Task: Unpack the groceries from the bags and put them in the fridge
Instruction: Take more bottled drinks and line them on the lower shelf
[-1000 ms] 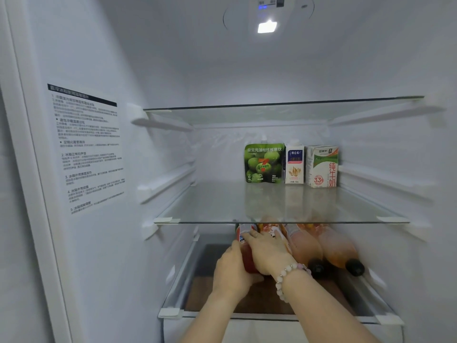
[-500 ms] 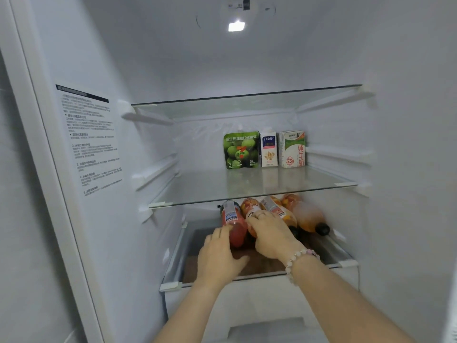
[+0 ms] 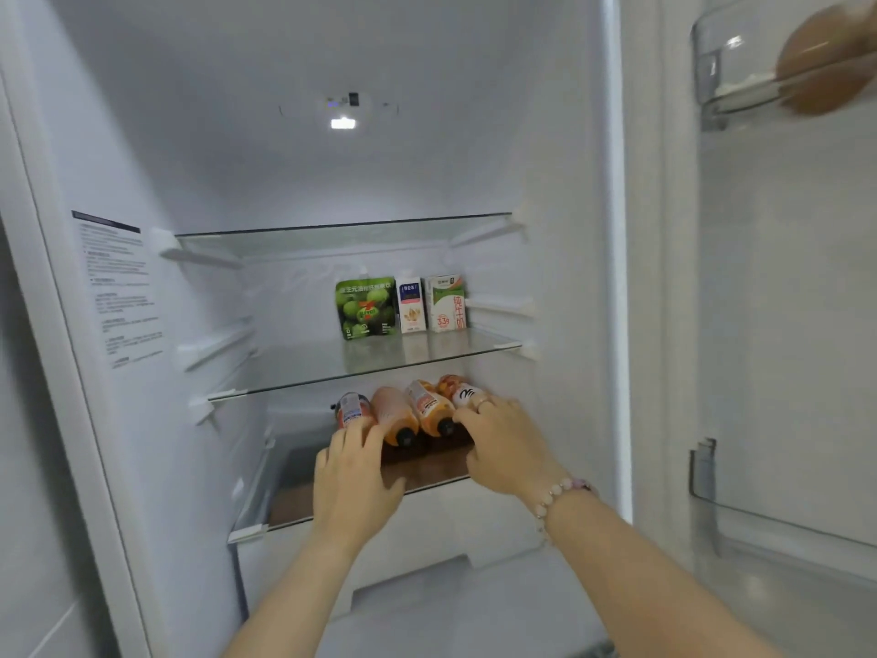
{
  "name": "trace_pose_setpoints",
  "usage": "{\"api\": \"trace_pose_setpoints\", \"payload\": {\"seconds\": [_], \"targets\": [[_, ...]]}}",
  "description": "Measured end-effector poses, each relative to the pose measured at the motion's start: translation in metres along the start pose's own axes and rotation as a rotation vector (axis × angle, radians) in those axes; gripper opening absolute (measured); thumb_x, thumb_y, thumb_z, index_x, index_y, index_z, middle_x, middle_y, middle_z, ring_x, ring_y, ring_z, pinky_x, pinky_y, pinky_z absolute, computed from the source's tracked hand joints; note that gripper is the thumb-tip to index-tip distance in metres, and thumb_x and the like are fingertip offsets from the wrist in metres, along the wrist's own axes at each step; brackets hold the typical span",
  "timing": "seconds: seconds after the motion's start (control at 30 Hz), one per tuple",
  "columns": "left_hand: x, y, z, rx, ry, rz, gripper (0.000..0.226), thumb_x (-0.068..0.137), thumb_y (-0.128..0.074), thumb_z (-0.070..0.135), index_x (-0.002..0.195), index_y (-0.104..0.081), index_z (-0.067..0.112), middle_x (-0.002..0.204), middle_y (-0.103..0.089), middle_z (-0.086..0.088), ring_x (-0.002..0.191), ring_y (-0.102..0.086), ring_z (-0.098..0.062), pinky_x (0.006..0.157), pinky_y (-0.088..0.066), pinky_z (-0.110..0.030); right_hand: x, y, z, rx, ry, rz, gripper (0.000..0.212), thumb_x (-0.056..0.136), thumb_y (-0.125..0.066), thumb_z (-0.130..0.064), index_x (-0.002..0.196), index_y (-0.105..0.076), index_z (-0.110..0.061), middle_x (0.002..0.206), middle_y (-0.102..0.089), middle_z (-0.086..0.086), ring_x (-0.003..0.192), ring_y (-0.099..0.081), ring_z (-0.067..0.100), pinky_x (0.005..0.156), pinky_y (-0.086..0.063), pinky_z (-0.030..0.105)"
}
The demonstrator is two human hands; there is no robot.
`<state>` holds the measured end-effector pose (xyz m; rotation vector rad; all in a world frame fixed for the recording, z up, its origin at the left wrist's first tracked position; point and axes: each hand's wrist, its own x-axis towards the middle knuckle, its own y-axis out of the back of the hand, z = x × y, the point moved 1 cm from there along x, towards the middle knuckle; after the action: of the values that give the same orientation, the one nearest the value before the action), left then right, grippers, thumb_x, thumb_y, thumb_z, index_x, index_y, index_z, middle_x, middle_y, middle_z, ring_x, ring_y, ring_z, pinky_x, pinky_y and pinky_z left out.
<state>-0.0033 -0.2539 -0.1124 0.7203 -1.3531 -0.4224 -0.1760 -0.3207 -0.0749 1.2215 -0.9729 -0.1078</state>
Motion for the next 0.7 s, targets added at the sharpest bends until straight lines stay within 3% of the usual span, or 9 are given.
{"api": "trace_pose_setpoints", "payload": {"seconds": [0.1,0.27,0.57,0.7], "targets": [[-0.011,0.025,0.019,0.023,-0.038,0.070,0.069,0.040,-0.087,0.031,0.103,-0.064,0.019,0.104,-0.063,-0.005,0.091,-0.063,-0.029,0.066,-0.052,-0.038,-0.027,0.016,-0.005,-0.023,0.017,0.035,0.044,0.080,-0.056,-0.016,0.124,-0.054,-0.014,0.130,-0.052,0.008,0.120,-0.044,0.029,0.101,-0.032,0.036],[-0.059,0.066,0.056,0.089,-0.034,0.016,0.072,0.043,-0.084,0.048,0.104,-0.065,0.015,0.102,-0.062,-0.004,0.087,-0.062,-0.027,0.062,-0.050,-0.036,-0.086,0.038,-0.014,-0.080,0.045,0.048,0.054,0.067,-0.068,-0.019,0.119,-0.058,-0.010,0.116,-0.057,0.011,0.106,-0.054,0.031,0.088,-0.042,0.041],[-0.129,0.151,0.112,0.057,-0.004,0.039,0.070,0.051,-0.083,0.042,0.111,-0.061,0.013,0.113,-0.059,-0.007,0.099,-0.059,-0.028,0.073,-0.051,-0.039,-0.165,0.108,-0.029,-0.069,0.125,0.072,0.052,0.077,-0.061,-0.020,0.127,-0.047,-0.012,0.123,-0.048,0.008,0.115,-0.045,0.027,0.091,-0.037,0.036],[-0.134,0.186,0.137,0.081,-0.072,0.075,0.071,0.051,-0.083,0.043,0.112,-0.061,0.014,0.117,-0.059,-0.007,0.101,-0.061,-0.027,0.075,-0.053,-0.037,-0.184,0.139,-0.034,-0.098,0.155,0.096,0.047,0.080,-0.058,-0.026,0.125,-0.046,-0.015,0.124,-0.047,0.004,0.114,-0.044,0.024,0.090,-0.035,0.034]]}}
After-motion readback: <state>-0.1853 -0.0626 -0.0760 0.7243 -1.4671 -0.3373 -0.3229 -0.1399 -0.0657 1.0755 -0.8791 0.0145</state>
